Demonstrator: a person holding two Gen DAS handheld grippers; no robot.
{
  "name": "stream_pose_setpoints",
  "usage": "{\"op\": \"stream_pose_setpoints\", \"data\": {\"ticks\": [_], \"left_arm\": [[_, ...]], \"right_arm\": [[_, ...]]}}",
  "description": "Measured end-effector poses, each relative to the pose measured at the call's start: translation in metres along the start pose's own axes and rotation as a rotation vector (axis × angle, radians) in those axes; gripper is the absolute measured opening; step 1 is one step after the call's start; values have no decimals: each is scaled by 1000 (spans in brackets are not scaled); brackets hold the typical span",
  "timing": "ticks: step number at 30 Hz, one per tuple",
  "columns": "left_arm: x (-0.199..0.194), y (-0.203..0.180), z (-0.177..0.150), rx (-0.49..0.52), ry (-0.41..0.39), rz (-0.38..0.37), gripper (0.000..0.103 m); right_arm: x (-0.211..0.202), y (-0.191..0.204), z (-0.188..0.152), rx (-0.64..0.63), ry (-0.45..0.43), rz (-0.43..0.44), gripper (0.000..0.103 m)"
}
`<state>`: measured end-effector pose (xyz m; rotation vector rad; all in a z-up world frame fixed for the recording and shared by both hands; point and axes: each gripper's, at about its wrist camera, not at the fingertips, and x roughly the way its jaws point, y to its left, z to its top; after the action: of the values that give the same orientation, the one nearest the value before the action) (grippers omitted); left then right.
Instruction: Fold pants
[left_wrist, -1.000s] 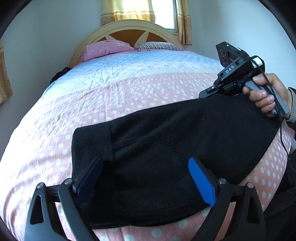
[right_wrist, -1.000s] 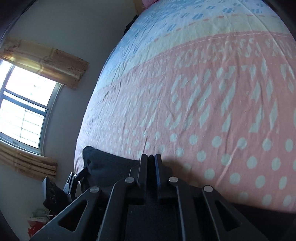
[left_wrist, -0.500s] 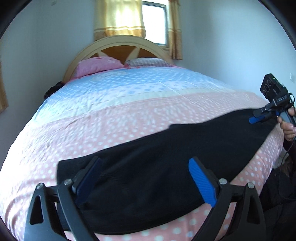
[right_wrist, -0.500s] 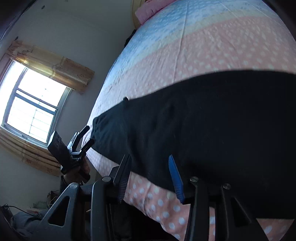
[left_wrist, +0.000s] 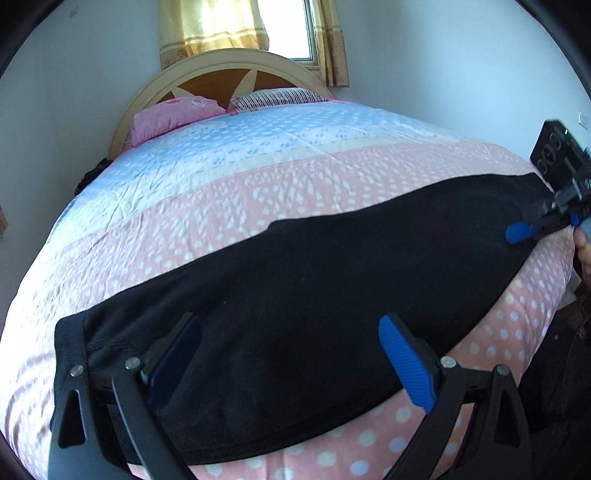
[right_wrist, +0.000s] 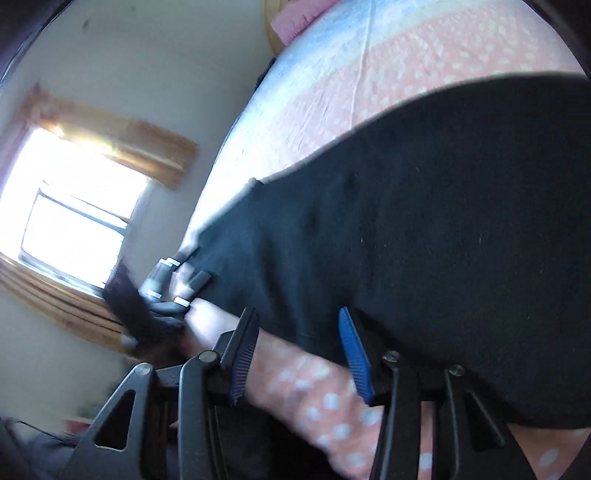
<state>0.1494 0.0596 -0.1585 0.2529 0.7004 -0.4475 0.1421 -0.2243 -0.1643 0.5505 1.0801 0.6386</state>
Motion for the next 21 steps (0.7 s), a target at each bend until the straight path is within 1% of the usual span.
{"op": "stream_pose_setpoints", "data": {"ticks": [2, 3, 5, 7, 8, 9, 10, 12, 14, 17, 19, 21], "left_arm": [[3, -4, 3, -9, 14, 24, 99], [6, -6, 4, -13, 22, 34, 99], [10, -6, 4, -28, 41, 50, 99], [16, -8, 5, -39, 70, 67, 99], [18, -9, 5, -42, 79, 74, 99], [19, -9, 5, -48, 83, 77, 99], [20, -9, 4, -51, 88, 76, 99], [27, -9, 1, -50, 122, 79, 101], [28, -5, 0, -79, 121, 72, 103], [28, -5, 1, -94, 135, 77, 103], [25, -10, 5, -68, 138, 102, 103], [20, -16, 12, -54, 125, 100, 103]], "right_arm": [[-1, 6, -2, -28, 1, -27, 45], [-3, 6, -3, -19, 2, -29, 45], [-11, 8, -3, -10, -22, -35, 45], [-27, 14, -10, -42, -58, -61, 46], [-30, 15, -11, -48, -67, -77, 47], [-31, 13, -12, -45, -64, -107, 50], [-29, 7, -13, -37, -52, -145, 50], [-32, 2, -11, -22, -53, -113, 50], [-40, 1, -11, -12, -59, -118, 50], [-61, 2, -11, -36, -117, -171, 50], [-93, -2, -13, -34, -186, -175, 50], [-123, -10, -13, -7, -264, -200, 50]]}}
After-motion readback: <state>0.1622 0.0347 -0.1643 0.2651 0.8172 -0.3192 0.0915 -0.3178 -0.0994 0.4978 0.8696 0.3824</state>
